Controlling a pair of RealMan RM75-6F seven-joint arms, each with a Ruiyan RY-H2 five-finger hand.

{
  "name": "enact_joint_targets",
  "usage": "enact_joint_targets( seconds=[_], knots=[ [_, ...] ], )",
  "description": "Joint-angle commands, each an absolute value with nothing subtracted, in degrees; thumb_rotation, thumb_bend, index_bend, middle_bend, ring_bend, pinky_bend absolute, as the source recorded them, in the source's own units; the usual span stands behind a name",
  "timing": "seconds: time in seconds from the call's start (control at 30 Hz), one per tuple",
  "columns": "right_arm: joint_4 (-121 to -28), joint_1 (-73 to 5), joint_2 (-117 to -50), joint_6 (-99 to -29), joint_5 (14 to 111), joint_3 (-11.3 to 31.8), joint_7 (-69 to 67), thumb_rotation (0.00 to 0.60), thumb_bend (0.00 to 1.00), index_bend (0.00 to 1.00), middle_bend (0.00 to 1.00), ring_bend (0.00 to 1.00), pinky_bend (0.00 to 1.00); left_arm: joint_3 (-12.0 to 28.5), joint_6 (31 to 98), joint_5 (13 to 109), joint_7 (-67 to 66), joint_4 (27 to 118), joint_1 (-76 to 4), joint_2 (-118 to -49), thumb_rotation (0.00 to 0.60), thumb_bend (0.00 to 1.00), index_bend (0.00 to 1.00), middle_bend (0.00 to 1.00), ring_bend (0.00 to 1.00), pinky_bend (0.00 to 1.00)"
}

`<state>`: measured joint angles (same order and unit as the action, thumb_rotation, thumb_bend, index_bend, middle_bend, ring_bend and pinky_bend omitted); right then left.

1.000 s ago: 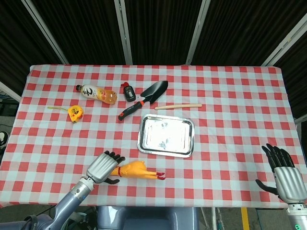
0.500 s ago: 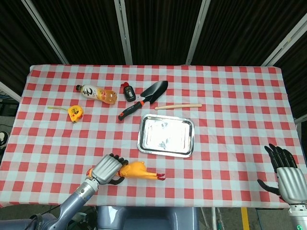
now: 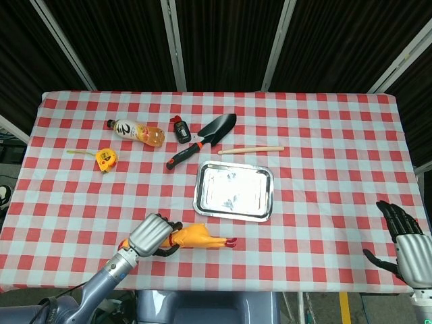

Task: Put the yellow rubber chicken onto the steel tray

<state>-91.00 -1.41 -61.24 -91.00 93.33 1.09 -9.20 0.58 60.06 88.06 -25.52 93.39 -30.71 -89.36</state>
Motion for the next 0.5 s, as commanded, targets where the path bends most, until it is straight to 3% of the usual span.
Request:
enact_joint_targets(
  seconds=[0.03,0.17,0.33,0.5],
  knots=[
    [-92.4,-2.1,-59.2,-91.0,94.7,1.1,-11.7,0.600,0.20,0.08,0.13,0.12,0.20,1.2,63.2,91.7,-22.3,94.4,-31.3,-85.3,0.600,0.63,0.60,0.67,0.60,0.62],
    [-94.8,-4.4,-57.1,-89.5,97.8,0.7,-18.6,0.600,0.20,0.08,0.15,0.16,0.23,3.5,63.9,92.5,-20.8,96.9,-32.7,-78.6,0.600,0.63,0.60,0.68,0.61,0.62],
    [-99.6,-7.7,-54.3,-86.7,98.9,1.4,-24.2,0.600,0.20,0.08,0.15,0.16,0.24,6.1,57.2,88.8,-21.6,103.1,-36.5,-68.5,0.600,0.64,0.61,0.68,0.61,0.62],
    [-105.0,-11.9,-51.2,-81.7,97.6,2.5,-31.2,0.600,0.20,0.08,0.15,0.17,0.24,9.5,54.1,85.5,-22.8,106.2,-39.6,-63.2,0.600,0.64,0.61,0.69,0.61,0.62]
  ],
)
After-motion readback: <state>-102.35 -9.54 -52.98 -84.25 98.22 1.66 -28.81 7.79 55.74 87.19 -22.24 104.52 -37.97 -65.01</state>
